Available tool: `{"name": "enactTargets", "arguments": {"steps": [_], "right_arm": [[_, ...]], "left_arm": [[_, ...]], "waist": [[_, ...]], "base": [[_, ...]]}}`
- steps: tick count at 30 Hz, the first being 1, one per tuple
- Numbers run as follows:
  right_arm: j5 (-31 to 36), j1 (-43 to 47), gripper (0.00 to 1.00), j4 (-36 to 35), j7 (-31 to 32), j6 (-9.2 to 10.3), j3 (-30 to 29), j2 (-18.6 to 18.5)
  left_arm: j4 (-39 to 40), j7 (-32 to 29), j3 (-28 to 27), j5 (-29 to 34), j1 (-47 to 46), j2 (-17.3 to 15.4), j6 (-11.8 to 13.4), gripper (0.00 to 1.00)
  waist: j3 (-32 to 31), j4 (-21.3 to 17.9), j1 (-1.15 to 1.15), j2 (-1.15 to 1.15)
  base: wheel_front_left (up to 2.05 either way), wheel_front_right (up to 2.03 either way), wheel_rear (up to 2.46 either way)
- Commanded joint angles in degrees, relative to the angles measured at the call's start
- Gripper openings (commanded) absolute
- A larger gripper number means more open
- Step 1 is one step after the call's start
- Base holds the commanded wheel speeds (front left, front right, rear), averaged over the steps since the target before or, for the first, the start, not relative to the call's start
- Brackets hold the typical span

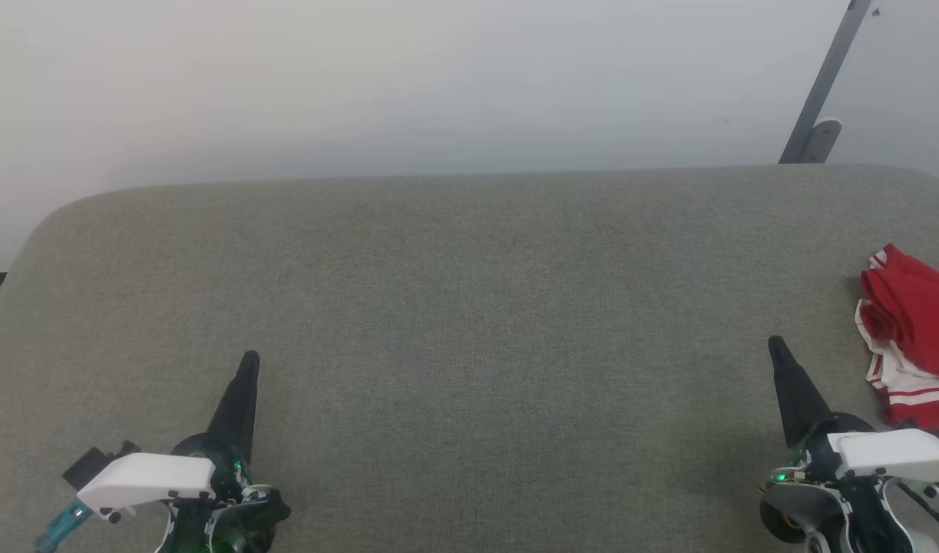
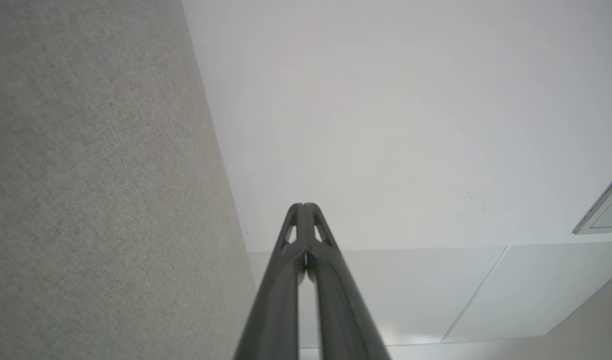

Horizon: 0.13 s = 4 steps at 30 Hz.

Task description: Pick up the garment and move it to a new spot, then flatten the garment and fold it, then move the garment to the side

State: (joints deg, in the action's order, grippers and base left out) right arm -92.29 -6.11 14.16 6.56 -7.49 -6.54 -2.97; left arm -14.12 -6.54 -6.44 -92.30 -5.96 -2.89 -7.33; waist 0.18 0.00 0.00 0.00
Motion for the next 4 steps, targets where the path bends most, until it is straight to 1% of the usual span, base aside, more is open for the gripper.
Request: {"name": "enactTargets", "arguments": {"steps": [1,4], "right_arm": [[-0.24,-0.31,0.0,-0.26,0.16,0.0,0.02,0.22],[-0.24,-0.31,0.0,-0.26,0.16,0.0,0.02,0.22]], "left_arm": [[0.04,-0.18,-0.17,-0.21,-0.65,0.16,-0.29,0.0],[0.04,-0.18,-0.17,-0.21,-0.65,0.16,-0.29,0.0]], "waist": [[0.0,0.0,0.0,0.0],[0.0,0.0,0.0,0.0]], "base": [[0.0,0.0,0.0],[0.0,0.0,0.0]]}}
